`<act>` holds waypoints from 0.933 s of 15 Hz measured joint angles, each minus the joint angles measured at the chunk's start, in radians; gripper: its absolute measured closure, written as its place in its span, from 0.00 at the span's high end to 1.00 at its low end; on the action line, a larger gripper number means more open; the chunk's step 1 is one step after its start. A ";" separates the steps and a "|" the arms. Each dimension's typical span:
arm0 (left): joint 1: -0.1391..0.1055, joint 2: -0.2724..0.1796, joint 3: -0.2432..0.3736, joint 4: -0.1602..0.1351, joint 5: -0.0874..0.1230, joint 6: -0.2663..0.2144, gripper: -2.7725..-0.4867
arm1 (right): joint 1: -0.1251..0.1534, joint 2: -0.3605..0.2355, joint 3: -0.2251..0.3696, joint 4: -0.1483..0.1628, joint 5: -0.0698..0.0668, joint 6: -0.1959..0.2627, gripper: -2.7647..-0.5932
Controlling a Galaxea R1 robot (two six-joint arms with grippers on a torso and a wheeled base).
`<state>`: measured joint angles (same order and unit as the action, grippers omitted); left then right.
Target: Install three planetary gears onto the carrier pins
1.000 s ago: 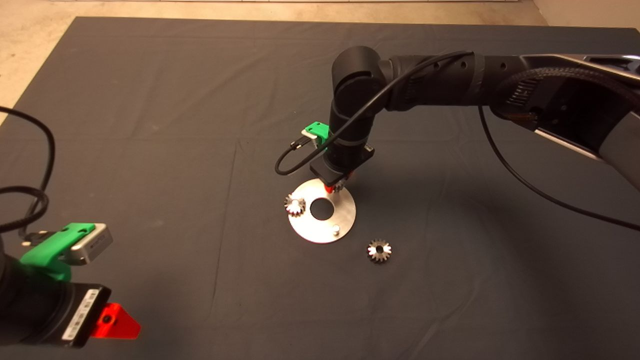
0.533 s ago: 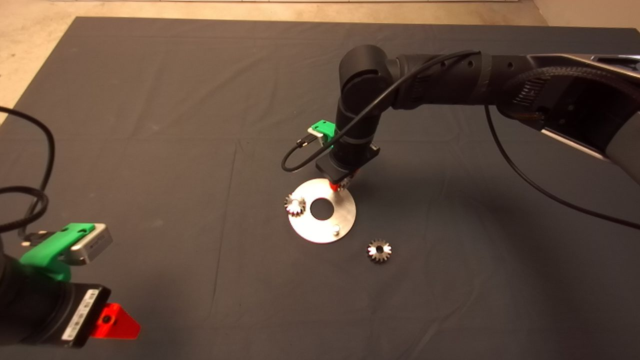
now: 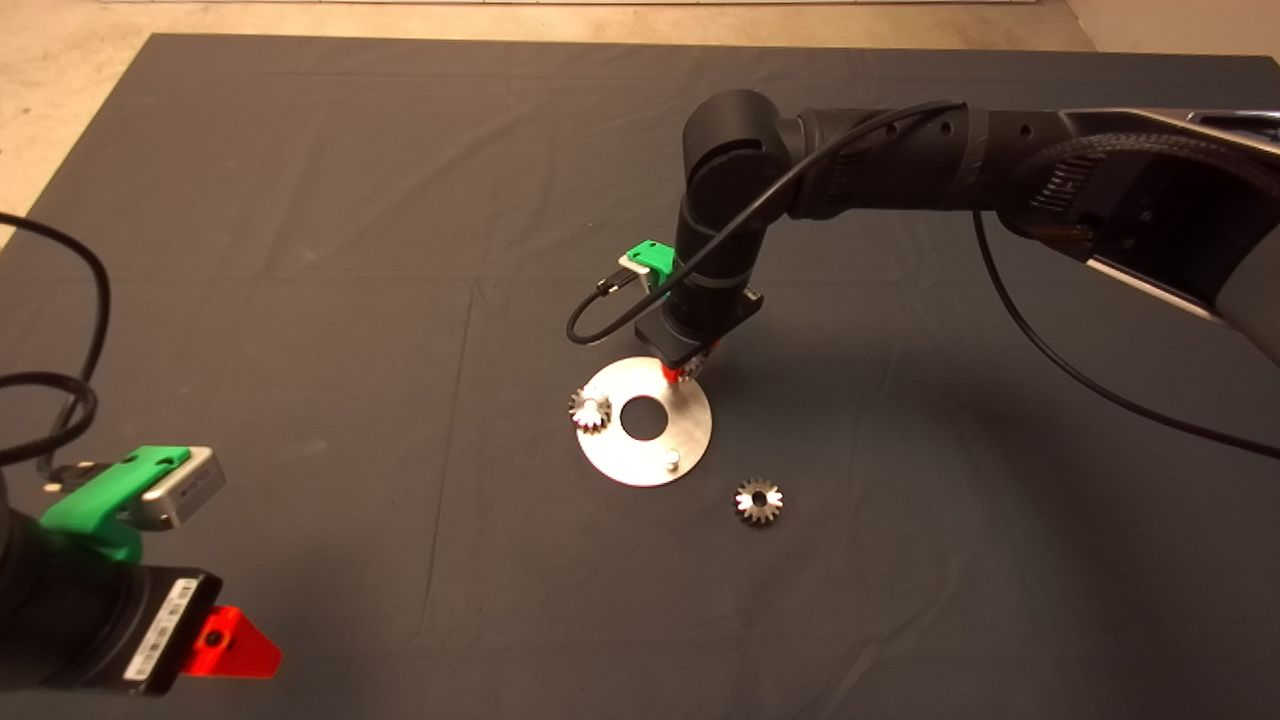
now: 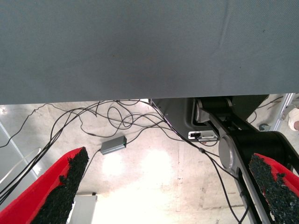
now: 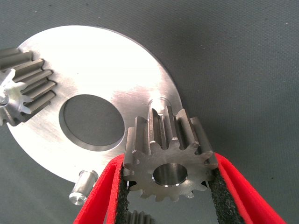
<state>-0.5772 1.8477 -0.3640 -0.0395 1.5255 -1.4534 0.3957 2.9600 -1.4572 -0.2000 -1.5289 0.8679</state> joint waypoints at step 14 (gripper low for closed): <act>0.000 -0.011 0.000 0.000 0.000 0.000 0.89 | -0.016 0.002 0.002 0.000 -0.001 0.000 0.21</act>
<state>-0.5773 1.8368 -0.3640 -0.0398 1.5254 -1.4534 0.3796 2.9617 -1.4551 -0.2000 -1.5298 0.8679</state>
